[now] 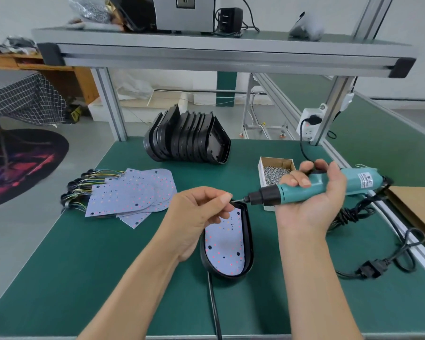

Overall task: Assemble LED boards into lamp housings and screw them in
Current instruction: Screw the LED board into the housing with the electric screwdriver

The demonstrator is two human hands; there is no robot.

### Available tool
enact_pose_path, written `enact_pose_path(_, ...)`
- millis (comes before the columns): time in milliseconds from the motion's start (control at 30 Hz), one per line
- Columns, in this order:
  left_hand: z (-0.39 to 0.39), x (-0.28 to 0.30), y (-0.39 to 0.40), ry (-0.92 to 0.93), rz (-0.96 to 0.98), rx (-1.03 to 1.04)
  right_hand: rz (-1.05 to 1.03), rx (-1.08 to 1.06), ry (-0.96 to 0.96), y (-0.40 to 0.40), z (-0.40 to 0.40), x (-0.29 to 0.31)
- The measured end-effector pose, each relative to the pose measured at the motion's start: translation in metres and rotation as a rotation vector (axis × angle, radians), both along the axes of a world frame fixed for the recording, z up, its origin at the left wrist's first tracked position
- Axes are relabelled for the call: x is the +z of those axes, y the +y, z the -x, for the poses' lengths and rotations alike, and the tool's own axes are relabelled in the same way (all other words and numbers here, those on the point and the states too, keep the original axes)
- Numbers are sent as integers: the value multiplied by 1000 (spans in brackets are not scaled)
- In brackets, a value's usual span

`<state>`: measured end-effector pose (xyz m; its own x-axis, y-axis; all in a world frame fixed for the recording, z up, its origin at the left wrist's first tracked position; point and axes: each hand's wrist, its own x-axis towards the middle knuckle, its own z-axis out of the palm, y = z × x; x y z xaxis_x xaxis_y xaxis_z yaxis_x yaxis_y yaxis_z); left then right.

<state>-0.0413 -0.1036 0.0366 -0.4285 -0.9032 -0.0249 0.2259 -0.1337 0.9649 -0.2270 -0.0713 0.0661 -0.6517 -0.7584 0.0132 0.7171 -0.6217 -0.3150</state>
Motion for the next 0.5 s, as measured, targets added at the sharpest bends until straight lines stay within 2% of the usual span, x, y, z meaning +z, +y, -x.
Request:
enact_pose_path(233,3,1,10,146,-116,-25,-16,2,0,2,-3,4)
enact_pose_path(500,4,4,15,65,-82,-5,-7,-4,24,3,-6,4)
